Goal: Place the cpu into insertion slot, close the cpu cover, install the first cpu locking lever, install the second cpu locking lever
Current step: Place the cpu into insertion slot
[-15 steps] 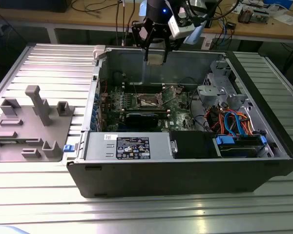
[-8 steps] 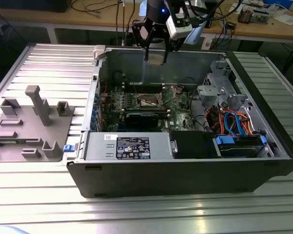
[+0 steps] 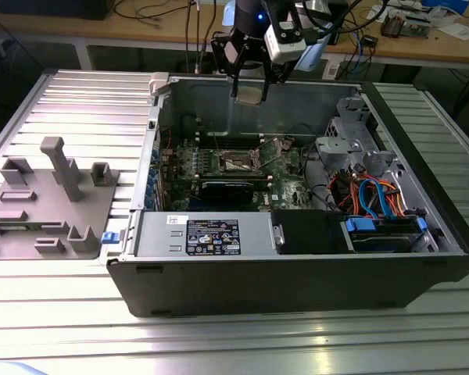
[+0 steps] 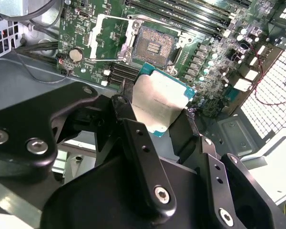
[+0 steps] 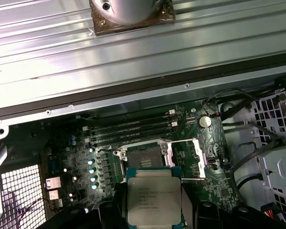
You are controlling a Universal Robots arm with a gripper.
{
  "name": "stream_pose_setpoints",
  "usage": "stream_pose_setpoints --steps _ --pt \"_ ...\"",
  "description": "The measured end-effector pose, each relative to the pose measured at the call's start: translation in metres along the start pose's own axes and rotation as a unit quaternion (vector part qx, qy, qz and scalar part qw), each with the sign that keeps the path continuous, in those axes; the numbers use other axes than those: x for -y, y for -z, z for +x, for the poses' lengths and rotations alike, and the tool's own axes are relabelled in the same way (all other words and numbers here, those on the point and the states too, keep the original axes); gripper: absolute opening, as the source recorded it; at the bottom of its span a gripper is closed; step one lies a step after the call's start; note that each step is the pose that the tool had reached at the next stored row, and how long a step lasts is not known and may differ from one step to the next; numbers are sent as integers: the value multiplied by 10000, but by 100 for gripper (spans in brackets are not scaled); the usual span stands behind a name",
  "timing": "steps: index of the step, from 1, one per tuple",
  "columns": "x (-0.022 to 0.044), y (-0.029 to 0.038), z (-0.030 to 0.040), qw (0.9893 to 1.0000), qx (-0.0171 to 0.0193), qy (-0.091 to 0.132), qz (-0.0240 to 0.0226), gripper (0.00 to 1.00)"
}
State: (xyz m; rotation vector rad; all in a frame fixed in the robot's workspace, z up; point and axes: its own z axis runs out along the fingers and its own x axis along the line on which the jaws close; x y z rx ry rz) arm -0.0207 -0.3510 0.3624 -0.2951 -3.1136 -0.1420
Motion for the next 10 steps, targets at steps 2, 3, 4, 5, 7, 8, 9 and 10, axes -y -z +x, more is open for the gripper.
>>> stream_pose_setpoints --steps 2,3,4,5,7,8,9,10 --pt "0 0 0 10000 2 -19 0 54" --pt "0 0 0 10000 4 -40 -1 54" --pt "0 0 0 10000 5 -57 -1 54" --pt "0 0 0 10000 6 -66 -1 54" --pt "0 0 1 9999 9 -103 -2 54" --pt "0 -1 2 9999 12 -136 -2 54" --pt "0 -1 1 9998 16 -174 -3 54" --pt "1 -1 2 9998 17 -195 -3 54"
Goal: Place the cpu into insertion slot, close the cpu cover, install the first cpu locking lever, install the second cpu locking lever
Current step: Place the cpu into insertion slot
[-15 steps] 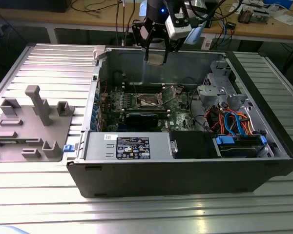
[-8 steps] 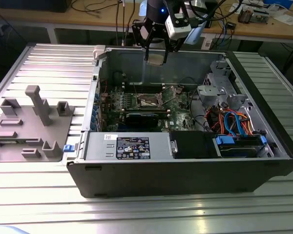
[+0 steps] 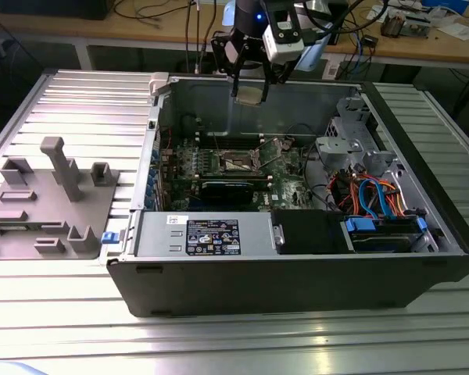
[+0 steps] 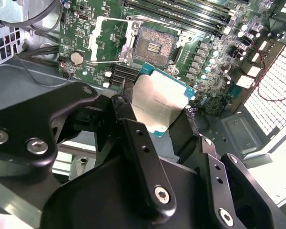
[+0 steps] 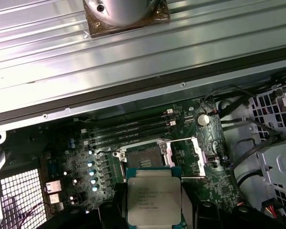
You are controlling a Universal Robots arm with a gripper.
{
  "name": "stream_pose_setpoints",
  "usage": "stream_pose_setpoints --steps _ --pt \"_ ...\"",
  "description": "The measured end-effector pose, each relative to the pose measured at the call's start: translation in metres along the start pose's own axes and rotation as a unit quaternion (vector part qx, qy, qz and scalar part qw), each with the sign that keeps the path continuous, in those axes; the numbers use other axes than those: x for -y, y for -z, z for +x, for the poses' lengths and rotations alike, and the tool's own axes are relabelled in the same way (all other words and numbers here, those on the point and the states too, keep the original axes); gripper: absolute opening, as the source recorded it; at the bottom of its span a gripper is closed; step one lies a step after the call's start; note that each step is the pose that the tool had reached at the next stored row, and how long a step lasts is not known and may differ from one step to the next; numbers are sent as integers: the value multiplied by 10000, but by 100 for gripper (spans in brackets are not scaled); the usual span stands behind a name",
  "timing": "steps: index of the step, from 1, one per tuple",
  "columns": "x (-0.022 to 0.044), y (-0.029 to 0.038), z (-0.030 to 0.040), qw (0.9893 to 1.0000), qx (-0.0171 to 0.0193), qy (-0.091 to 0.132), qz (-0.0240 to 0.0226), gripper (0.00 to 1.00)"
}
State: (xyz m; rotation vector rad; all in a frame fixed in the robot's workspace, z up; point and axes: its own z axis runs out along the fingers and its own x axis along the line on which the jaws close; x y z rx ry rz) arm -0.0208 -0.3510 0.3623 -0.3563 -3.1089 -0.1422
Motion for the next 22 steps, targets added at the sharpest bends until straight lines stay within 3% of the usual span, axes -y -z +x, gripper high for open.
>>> stream_pose_setpoints --steps 22 --pt "1 -8 0 9995 29 -322 -7 54"
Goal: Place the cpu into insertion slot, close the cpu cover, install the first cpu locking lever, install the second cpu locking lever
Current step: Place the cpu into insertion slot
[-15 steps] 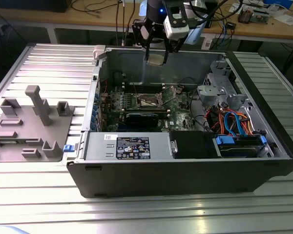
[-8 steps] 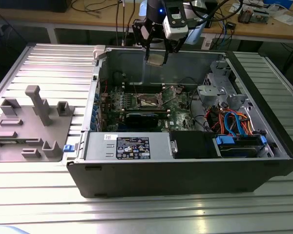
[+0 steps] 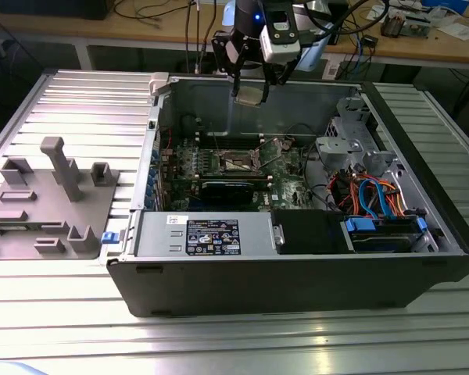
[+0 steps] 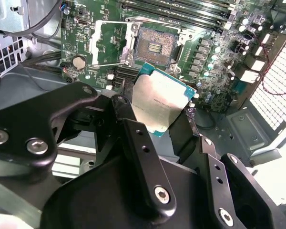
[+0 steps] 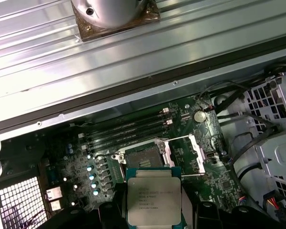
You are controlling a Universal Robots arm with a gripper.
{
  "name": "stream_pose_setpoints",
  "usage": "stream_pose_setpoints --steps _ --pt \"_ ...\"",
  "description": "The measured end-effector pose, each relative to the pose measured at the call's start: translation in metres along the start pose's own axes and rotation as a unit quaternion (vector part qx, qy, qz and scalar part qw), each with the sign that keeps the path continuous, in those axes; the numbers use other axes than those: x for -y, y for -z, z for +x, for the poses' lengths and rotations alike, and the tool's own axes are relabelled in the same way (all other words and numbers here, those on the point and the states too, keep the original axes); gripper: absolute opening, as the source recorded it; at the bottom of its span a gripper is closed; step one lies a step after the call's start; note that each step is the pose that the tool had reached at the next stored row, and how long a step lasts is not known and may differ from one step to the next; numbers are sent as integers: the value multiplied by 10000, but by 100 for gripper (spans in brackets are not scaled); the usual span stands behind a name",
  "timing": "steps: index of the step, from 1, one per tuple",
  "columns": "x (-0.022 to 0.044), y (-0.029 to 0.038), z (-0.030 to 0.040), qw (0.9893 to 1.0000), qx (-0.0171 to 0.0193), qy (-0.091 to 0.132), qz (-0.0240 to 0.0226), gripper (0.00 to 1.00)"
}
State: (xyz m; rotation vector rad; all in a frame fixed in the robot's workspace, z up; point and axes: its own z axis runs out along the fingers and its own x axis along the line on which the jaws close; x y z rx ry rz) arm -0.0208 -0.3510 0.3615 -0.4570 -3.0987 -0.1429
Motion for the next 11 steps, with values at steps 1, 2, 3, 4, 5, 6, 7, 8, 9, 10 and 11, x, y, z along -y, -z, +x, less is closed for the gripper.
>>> stream_pose_setpoints --steps 1,2,3,4,5,6,7,8,9,10,11 --pt "0 0 0 10000 1 -10 0 54" --pt "0 0 0 10000 2 -19 0 54" --pt "0 0 0 10000 3 -36 0 54" --pt "0 -1 0 10000 5 -51 -1 54" --pt "0 -1 0 10000 5 -58 -1 54" --pt "0 -1 0 10000 6 -73 -1 54" --pt "0 -1 0 10000 8 -87 -1 54" --pt "0 -1 0 10000 8 -94 -2 54" --pt "0 -1 0 9999 9 -101 -2 54" --pt "0 -1 0 9999 10 -111 -2 54" --pt "0 -1 0 9999 10 -118 -2 54"
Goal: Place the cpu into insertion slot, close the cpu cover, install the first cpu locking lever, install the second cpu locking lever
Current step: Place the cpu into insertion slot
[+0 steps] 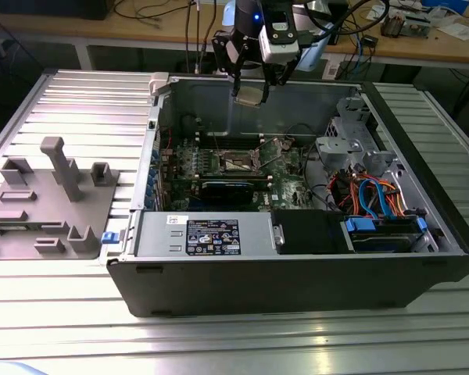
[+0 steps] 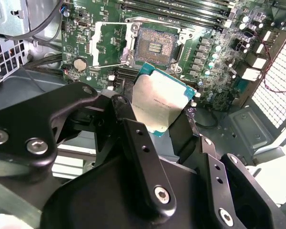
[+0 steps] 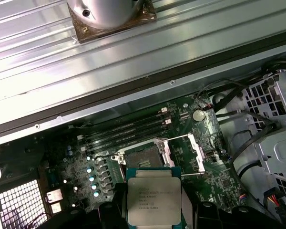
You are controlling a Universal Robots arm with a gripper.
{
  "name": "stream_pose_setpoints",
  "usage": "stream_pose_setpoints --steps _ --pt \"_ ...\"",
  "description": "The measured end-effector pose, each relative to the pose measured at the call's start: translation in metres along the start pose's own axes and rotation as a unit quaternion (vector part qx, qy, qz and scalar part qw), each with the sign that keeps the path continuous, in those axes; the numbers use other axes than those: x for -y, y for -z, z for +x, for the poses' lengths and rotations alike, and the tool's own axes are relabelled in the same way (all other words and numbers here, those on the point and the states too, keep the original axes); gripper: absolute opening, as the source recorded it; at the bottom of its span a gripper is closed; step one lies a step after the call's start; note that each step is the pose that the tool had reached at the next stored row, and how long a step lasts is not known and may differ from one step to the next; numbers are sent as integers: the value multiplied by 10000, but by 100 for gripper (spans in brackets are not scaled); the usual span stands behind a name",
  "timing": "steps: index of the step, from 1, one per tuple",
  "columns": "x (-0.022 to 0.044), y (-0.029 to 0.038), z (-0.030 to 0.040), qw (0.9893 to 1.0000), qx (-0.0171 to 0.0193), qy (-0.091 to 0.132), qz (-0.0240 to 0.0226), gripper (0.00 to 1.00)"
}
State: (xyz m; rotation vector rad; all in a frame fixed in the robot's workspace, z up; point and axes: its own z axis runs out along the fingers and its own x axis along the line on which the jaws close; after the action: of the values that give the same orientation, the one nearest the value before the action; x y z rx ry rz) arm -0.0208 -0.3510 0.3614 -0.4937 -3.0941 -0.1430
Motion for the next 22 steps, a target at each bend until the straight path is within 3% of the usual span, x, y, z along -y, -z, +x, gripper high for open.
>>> stream_pose_setpoints --steps 10,15,22 --pt "0 -2 0 9999 9 -101 -2 54" --pt "1 -9 0 9988 44 -479 -8 54" --pt "1 -10 0 9982 54 -595 -10 54"
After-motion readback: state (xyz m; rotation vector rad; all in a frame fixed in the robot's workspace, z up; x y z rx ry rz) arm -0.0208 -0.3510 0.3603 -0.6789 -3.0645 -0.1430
